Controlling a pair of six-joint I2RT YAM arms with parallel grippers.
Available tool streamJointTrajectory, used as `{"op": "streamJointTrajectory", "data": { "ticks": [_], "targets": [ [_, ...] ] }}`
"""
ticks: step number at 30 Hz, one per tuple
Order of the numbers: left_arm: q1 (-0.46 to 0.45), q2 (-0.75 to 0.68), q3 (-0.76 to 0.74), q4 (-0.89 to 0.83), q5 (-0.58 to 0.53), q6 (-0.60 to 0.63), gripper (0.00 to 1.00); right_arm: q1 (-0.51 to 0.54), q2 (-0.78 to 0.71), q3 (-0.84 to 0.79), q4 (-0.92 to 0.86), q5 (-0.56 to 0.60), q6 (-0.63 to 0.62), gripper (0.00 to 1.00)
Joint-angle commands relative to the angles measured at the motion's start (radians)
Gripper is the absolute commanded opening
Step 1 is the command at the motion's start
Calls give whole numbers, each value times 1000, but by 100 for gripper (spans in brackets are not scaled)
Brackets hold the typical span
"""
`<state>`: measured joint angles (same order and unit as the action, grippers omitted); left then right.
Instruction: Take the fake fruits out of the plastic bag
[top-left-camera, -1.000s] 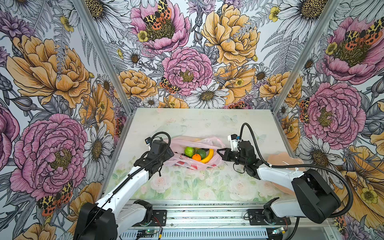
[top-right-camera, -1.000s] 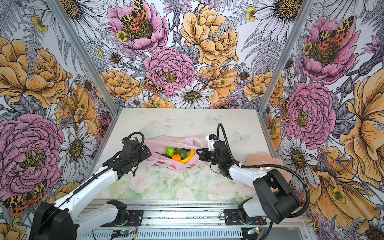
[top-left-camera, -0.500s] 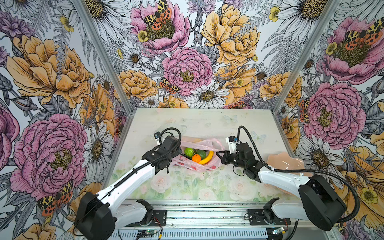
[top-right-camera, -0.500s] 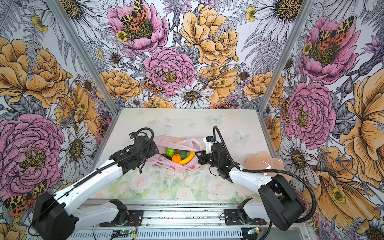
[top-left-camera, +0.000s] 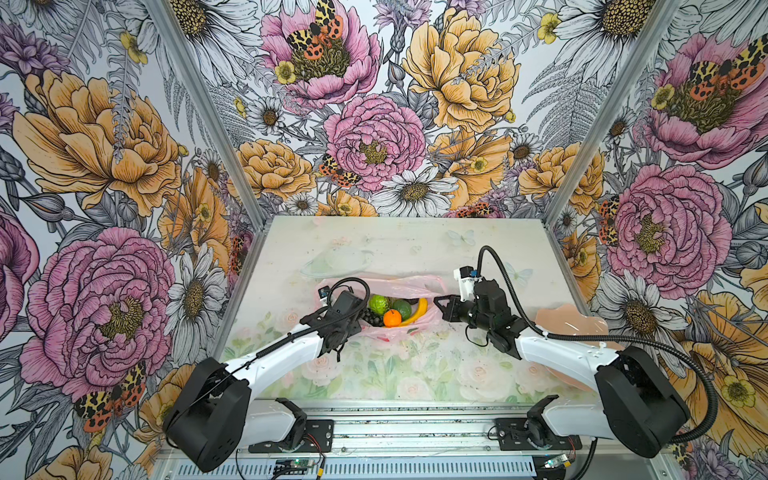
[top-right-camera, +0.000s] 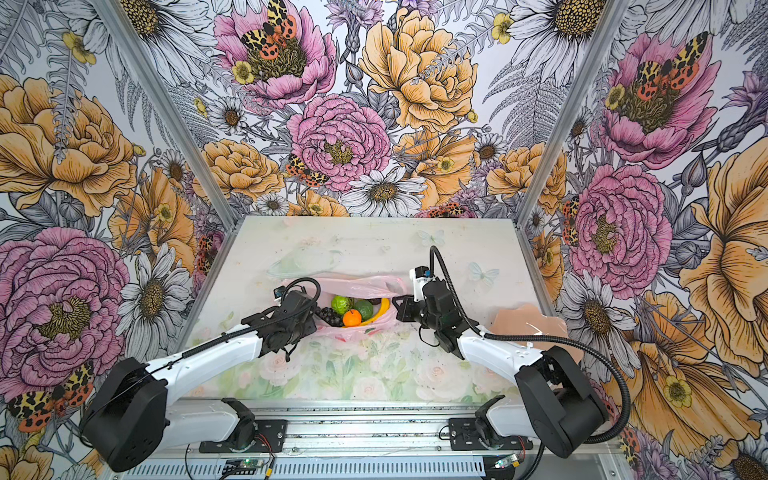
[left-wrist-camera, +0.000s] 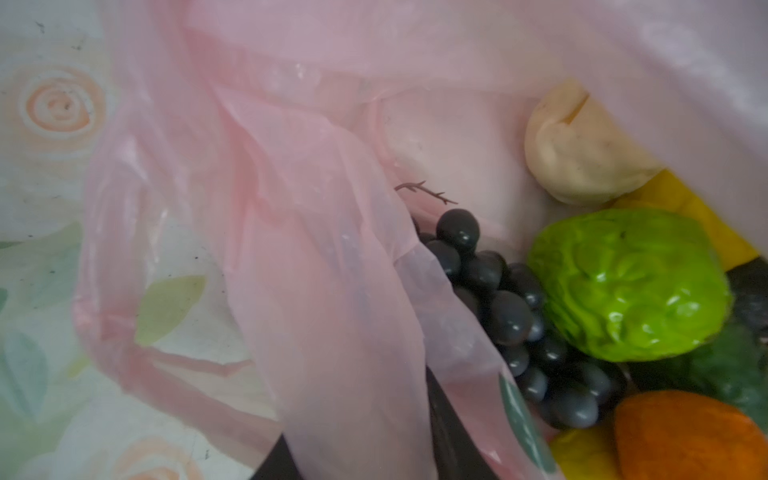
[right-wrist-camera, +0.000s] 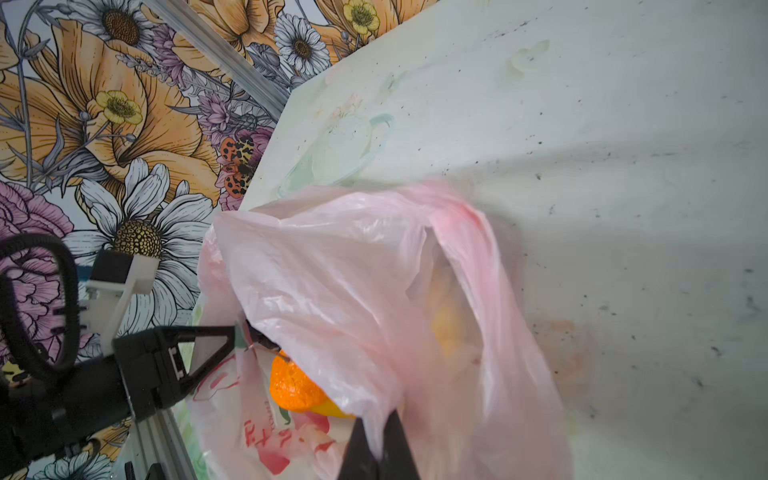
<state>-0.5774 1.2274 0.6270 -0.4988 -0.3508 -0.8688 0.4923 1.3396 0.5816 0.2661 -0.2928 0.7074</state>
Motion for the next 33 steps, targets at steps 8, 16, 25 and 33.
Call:
{"op": "streamJointTrajectory", "data": {
  "ticks": [8, 16, 25, 33],
  "targets": [
    [-15, -385, -379, 289, 19, -87, 0, -116, 186, 108, 107, -99, 117, 0],
    [-31, -349, -399, 372, 62, -45, 0, -127, 182, 115, 82, -112, 124, 0],
    [-66, -229, -400, 443, 73, -41, 0, -41, -3, 317, -516, 149, -137, 78],
    [-123, -202, -387, 434, 37, -39, 0, 142, 28, 491, -752, 462, -362, 90]
  ]
}}
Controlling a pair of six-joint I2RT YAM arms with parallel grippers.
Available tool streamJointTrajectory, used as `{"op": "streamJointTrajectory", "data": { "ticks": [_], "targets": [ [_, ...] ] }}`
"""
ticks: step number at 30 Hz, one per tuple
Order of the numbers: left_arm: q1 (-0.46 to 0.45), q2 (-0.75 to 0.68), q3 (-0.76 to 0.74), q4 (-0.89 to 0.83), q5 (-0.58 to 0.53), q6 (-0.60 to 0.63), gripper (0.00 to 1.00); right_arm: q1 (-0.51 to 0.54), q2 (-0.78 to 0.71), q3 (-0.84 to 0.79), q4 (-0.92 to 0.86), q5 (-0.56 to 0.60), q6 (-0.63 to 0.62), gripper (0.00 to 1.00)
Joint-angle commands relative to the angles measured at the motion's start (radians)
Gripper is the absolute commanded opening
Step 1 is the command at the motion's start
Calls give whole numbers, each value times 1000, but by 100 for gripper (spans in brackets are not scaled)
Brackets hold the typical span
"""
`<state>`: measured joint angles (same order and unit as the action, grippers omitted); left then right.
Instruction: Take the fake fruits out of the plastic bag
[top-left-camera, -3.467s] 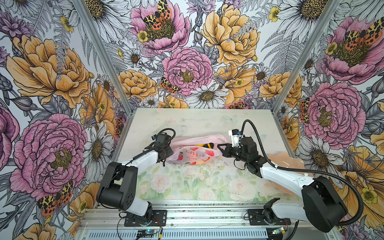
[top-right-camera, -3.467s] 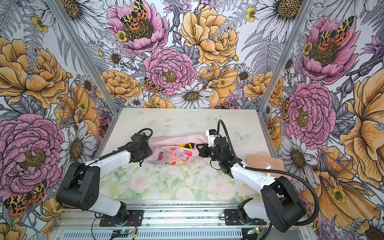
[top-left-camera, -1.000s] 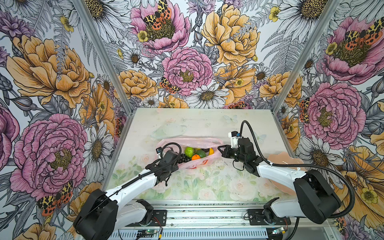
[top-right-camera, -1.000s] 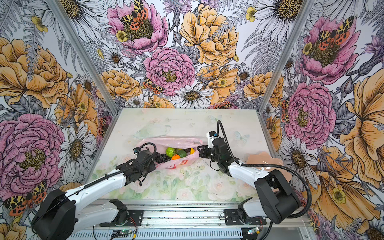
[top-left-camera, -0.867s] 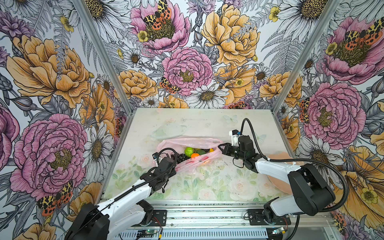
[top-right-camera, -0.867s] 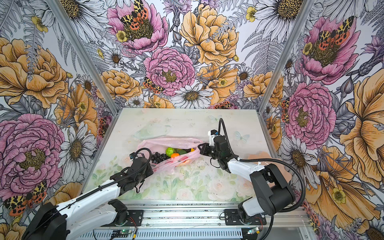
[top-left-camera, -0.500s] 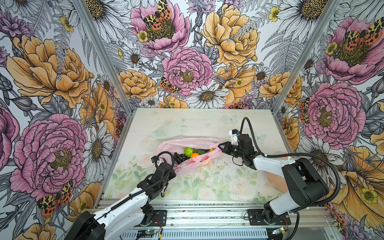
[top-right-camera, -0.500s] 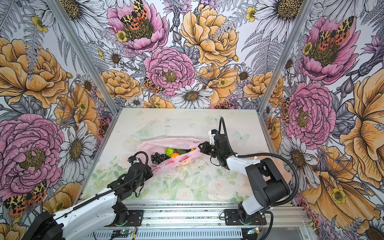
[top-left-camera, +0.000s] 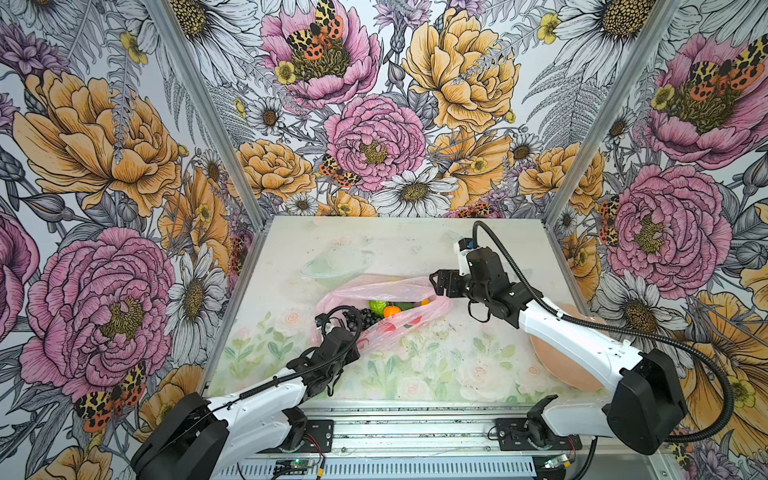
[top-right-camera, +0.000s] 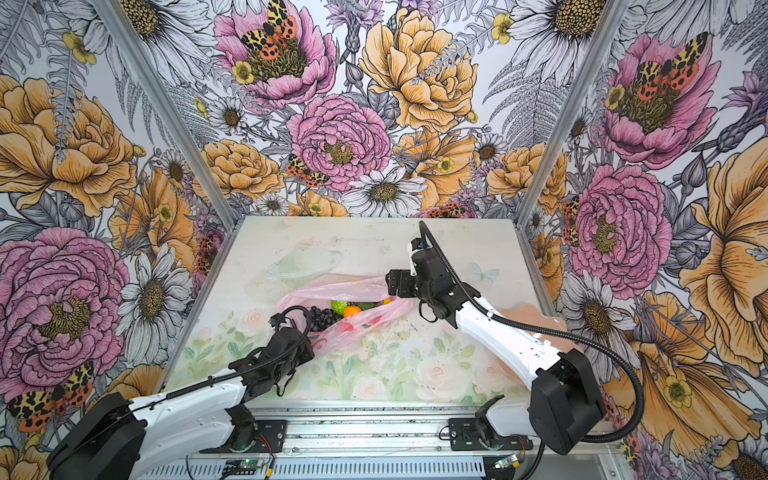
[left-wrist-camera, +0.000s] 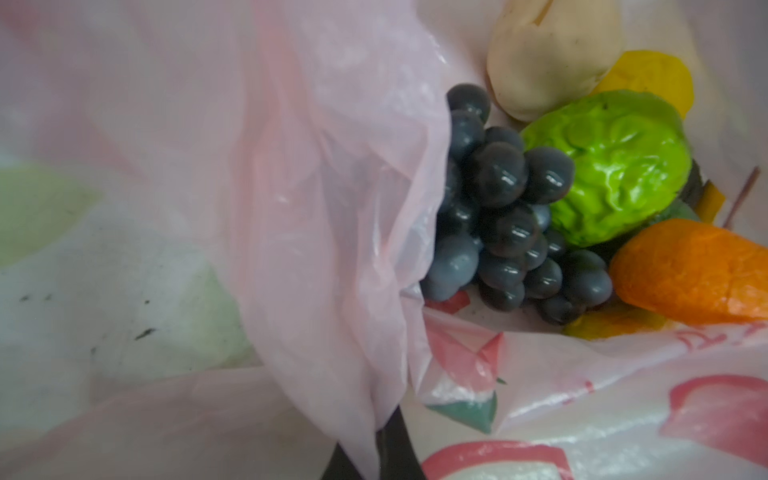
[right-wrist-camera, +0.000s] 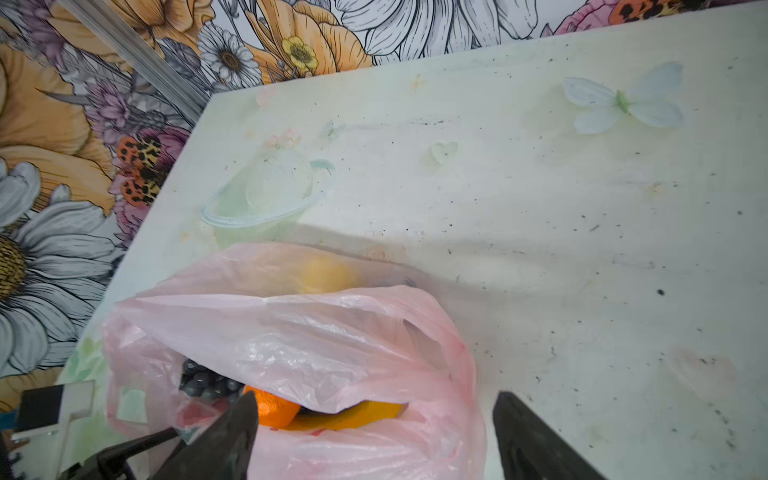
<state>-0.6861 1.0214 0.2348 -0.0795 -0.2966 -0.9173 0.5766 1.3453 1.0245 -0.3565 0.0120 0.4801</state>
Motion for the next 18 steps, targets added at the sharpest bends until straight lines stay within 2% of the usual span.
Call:
{"op": "streamJointTrajectory", "data": {
  "ticks": [1, 4, 7, 14, 16, 17, 18],
  "targets": [
    [-15, -1, 7, 5, -23, 9, 0, 86, 41, 66, -130, 177, -177, 90],
    [-16, -20, 2, -9, -39, 2, 0, 190, 114, 116, -128, 243, -332, 92],
    [-16, -40, 3, -21, -45, 3, 0, 264, 221, 170, -129, 274, -435, 93],
    [-10, -76, 8, -62, -58, 7, 0, 289, 394, 272, -129, 273, -480, 87],
    [-7, -86, 6, -74, -61, 7, 0, 281, 429, 294, -127, 309, -473, 82],
    [-7, -91, 4, -81, -62, 5, 0, 273, 442, 303, -127, 317, -466, 76],
    [-7, -96, 3, -88, -64, 3, 0, 261, 453, 314, -127, 315, -457, 65]
  ]
}}
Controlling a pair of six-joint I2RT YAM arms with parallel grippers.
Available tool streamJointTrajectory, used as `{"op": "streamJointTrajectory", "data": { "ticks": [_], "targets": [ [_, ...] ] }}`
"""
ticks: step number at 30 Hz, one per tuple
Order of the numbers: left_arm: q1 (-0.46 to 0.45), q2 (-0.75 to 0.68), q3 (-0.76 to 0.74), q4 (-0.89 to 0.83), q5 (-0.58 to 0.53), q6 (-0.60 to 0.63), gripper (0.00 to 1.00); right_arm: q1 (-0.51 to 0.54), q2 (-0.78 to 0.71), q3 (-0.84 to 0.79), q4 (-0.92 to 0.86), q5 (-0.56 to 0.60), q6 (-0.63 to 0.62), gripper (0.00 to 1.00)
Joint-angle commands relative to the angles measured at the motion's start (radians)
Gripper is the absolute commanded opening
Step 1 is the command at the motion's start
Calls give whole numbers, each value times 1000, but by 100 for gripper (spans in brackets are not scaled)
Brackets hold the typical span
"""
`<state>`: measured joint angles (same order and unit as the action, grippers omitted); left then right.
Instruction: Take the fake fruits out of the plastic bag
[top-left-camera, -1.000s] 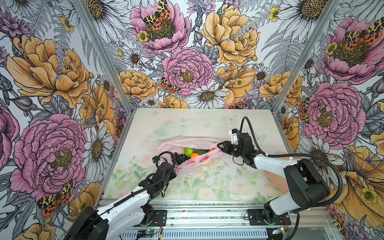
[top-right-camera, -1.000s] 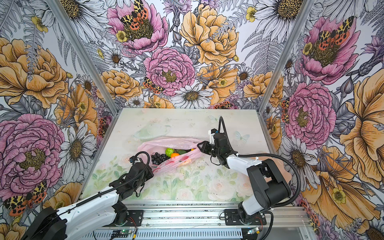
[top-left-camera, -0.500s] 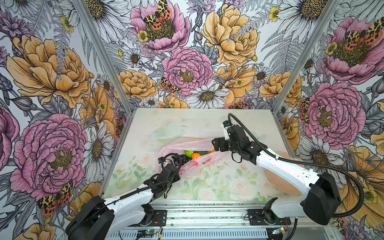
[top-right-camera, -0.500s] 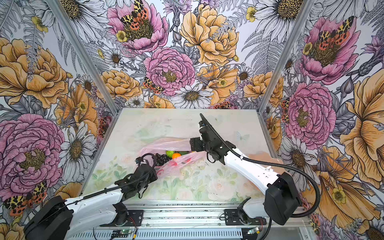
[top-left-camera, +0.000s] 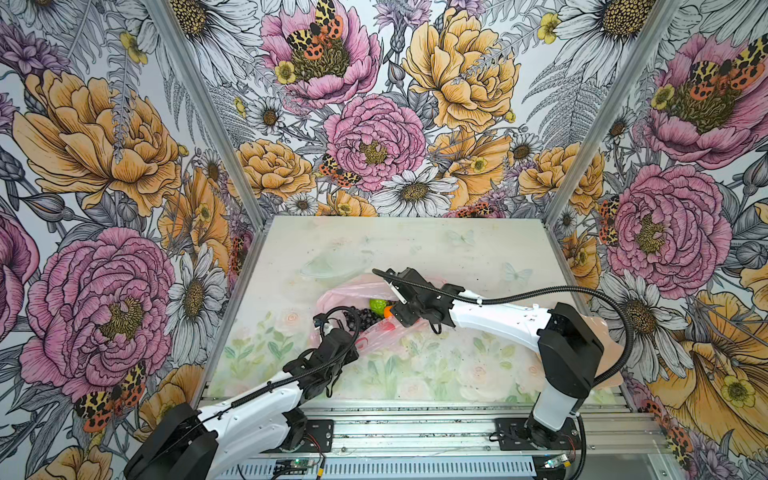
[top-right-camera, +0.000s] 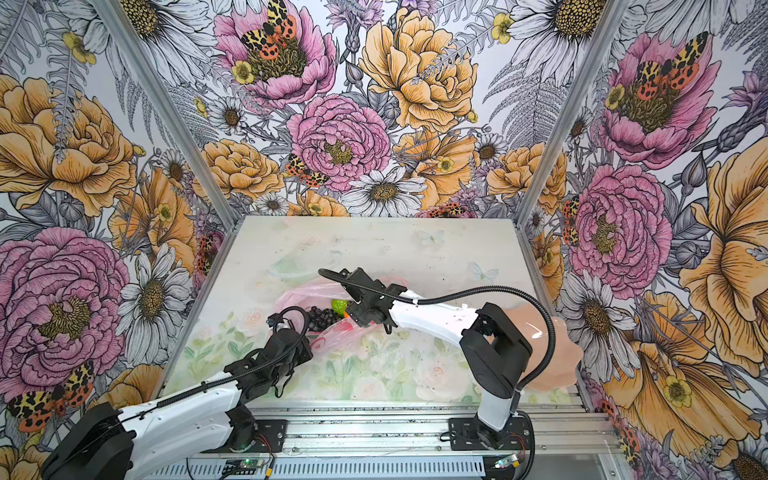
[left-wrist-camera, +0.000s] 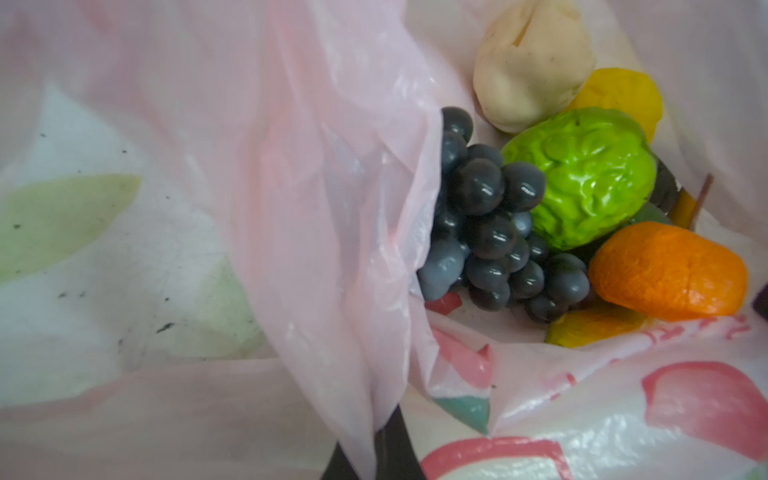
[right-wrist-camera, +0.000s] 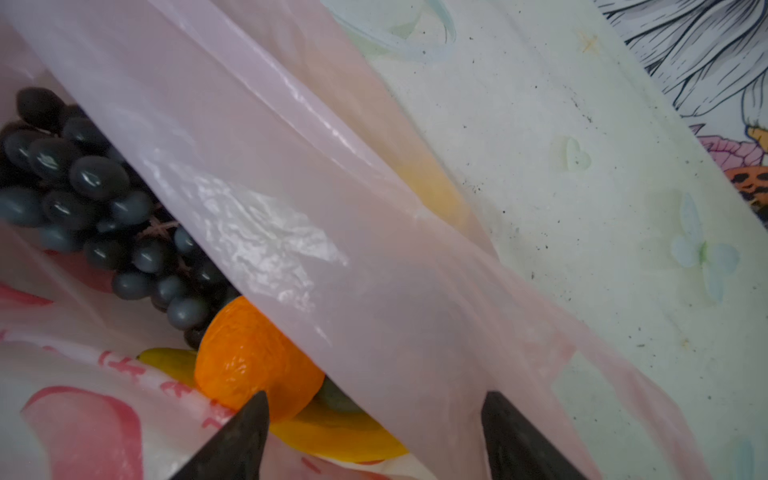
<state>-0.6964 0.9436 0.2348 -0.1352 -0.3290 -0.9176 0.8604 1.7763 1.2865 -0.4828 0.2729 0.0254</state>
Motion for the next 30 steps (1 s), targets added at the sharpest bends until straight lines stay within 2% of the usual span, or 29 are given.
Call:
{"op": "streamJointTrajectory", "data": {
  "ticks": [1, 3, 5, 9, 12, 15, 17, 21, 25, 26, 30],
  "targets": [
    [6, -24, 0, -37, -33, -2, 0, -39, 30, 62, 2, 40, 9, 55],
    [9, -32, -8, -45, -37, -12, 0, -61, 37, 78, 6, -2, 28, 33],
    [13, -37, -17, -56, -41, -30, 0, -107, 44, 94, 15, -44, 38, 18],
    [23, -40, -38, -71, -37, -69, 0, -197, 96, 162, 22, -187, 92, 4],
    [24, -40, -54, -81, -34, -95, 0, -280, 180, 250, 20, -342, 149, 0],
    [25, -50, -70, -89, -33, -105, 0, -358, 297, 367, 18, -480, 213, 0],
    [26, -64, -79, -93, -32, -107, 0, -389, 367, 439, 14, -521, 246, 0],
    [26, -98, -96, -77, -20, -94, 0, -399, 455, 548, -2, -525, 257, 0],
    [23, -93, -96, -23, 11, -51, 0, -393, 472, 609, -20, -523, 279, 0],
    [23, -82, -88, -13, 21, -36, 0, -388, 463, 616, -27, -518, 277, 4],
    [13, -18, -36, -3, 26, 2, 0, -354, 375, 600, -74, -426, 262, 51]
  ]
}}
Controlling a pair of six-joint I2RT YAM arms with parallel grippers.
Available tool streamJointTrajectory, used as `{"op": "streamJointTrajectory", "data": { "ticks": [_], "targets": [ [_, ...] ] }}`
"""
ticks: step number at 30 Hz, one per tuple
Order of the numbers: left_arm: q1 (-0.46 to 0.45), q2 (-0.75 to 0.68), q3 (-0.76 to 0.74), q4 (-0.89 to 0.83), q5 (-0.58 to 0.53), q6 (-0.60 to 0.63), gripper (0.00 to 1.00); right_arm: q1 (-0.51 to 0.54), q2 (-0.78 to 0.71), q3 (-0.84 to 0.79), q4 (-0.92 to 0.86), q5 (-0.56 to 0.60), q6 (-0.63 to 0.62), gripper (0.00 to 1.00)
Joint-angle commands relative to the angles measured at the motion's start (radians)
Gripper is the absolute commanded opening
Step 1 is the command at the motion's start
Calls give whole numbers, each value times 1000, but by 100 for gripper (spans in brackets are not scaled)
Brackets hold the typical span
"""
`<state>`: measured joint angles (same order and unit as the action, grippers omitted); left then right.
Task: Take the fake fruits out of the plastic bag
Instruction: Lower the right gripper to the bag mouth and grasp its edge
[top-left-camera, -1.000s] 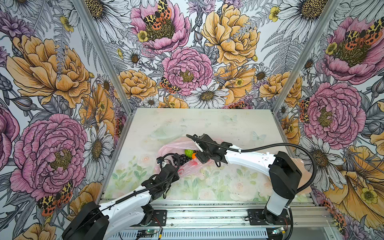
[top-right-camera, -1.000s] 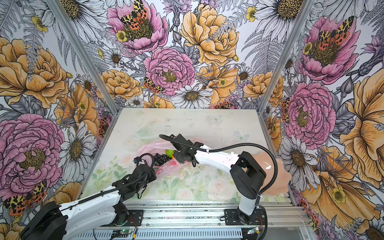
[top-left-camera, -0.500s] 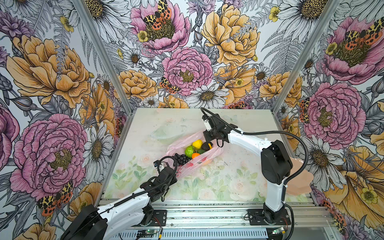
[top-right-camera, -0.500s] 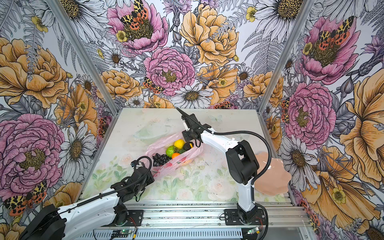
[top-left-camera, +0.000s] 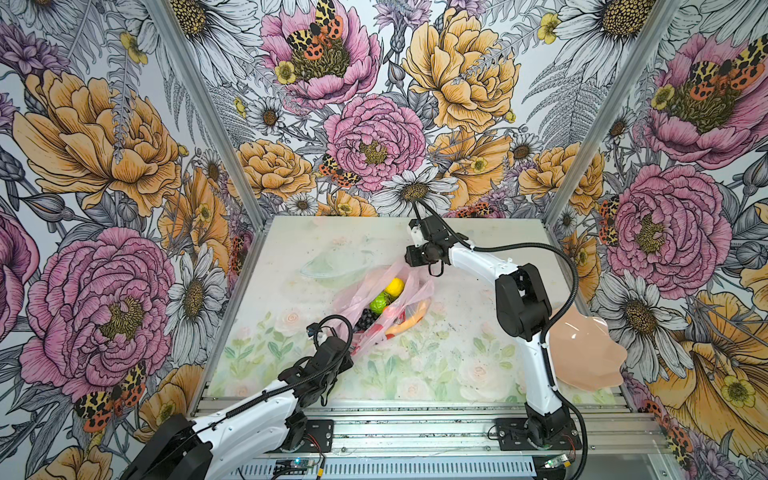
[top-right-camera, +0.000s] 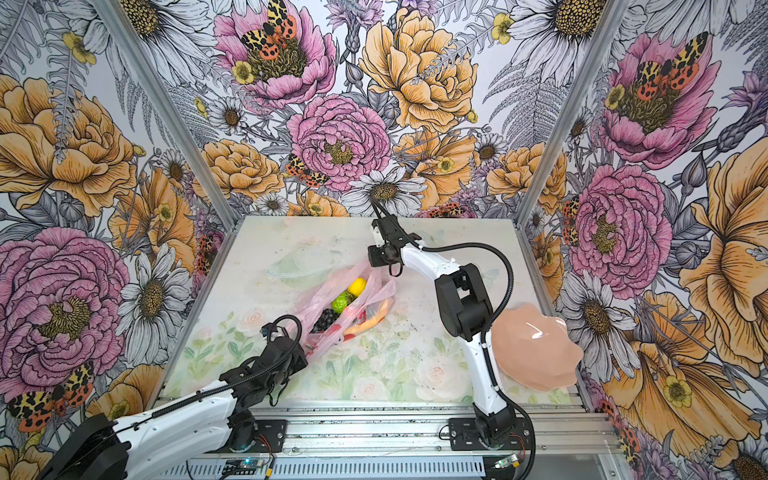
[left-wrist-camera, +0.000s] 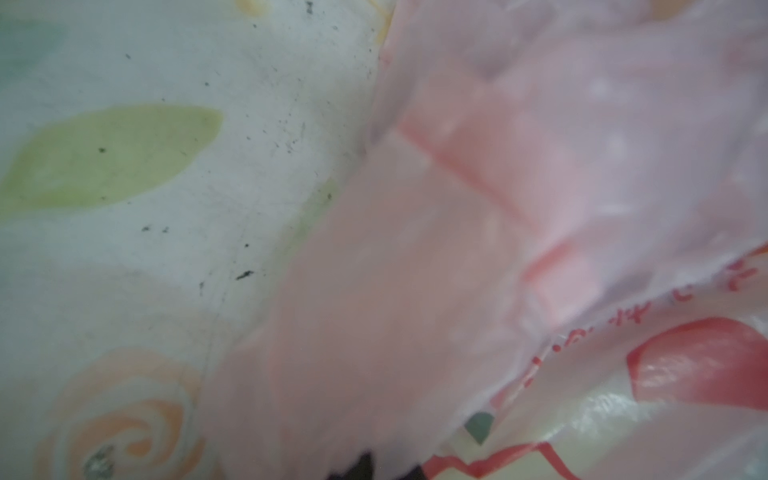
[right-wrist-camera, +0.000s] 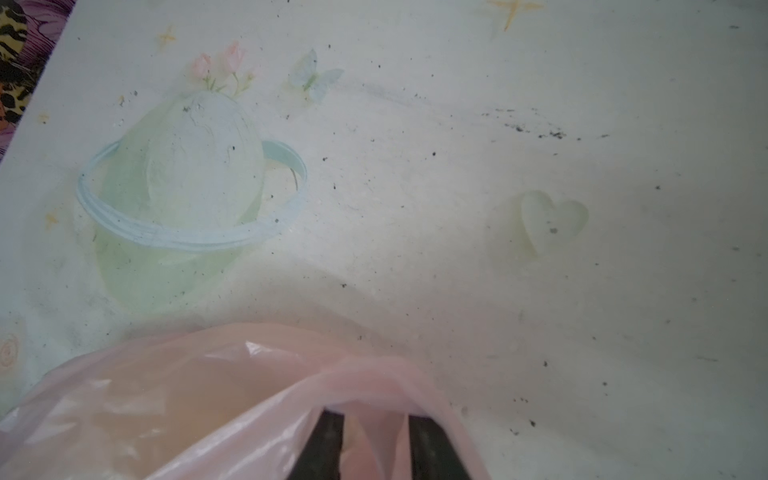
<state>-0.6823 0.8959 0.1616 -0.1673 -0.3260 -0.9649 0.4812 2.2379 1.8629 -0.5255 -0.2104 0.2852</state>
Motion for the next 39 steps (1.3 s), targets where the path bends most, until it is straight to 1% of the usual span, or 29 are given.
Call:
{"op": "streamJointTrajectory", "data": {
  "ticks": [1, 2, 4, 7, 10, 14, 15, 17, 19, 21, 24, 25, 26, 28, 29, 30, 32, 35, 37, 39],
  "targets": [
    [-4, 51, 47, 40, 27, 55, 0, 35, -126, 1, -44, 100, 10, 63],
    [-5, 70, 57, 52, 31, 58, 0, 40, -161, -24, -47, 132, 22, 70],
    [-11, 104, 69, 83, 40, 61, 0, 51, -239, -92, -51, 202, 60, 81],
    [-29, 154, 91, 112, 33, 63, 0, 74, -371, -212, -51, 305, 119, 89],
    [-47, 201, 113, 129, 28, 67, 0, 112, -465, -324, -50, 403, 187, 92],
    [-61, 244, 128, 154, 28, 69, 0, 156, -531, -460, -38, 471, 308, 92],
    [-62, 250, 132, 158, 28, 68, 0, 162, -538, -490, -26, 463, 330, 91],
    [-66, 262, 137, 168, 28, 68, 0, 162, -553, -562, 23, 405, 376, 90],
    [-68, 273, 139, 175, 28, 66, 0, 162, -550, -598, 60, 358, 405, 88],
    [-69, 280, 139, 178, 26, 64, 0, 159, -542, -620, 108, 302, 410, 82],
    [-69, 284, 140, 172, 21, 57, 0, 138, -542, -665, 196, 191, 441, 63],
    [-69, 284, 139, 170, 18, 53, 0, 123, -546, -687, 233, 154, 457, 53],
    [-69, 282, 137, 167, 16, 48, 0, 103, -555, -722, 290, 104, 472, 40],
    [-69, 277, 131, 164, 8, 35, 0, 60, -594, -823, 442, 9, 528, 24],
    [-68, 275, 128, 155, 0, 23, 0, 32, -620, -888, 542, -43, 570, 16],
    [-68, 272, 124, 148, -4, 15, 0, 6, -639, -943, 629, -83, 605, 12],
    [-61, 265, 112, 147, -10, -3, 0, -48, -671, -1041, 769, -150, 659, 0],
    [-32, 251, 77, 175, 11, -31, 0, -106, -693, -1159, 935, -224, 697, 0],
    [-6, 244, 58, 201, 35, -40, 0, -125, -697, -1215, 1003, -253, 710, 0],
    [9, 235, 54, 201, 42, -44, 0, -127, -705, -1259, 1033, -252, 708, 0]
  ]
}}
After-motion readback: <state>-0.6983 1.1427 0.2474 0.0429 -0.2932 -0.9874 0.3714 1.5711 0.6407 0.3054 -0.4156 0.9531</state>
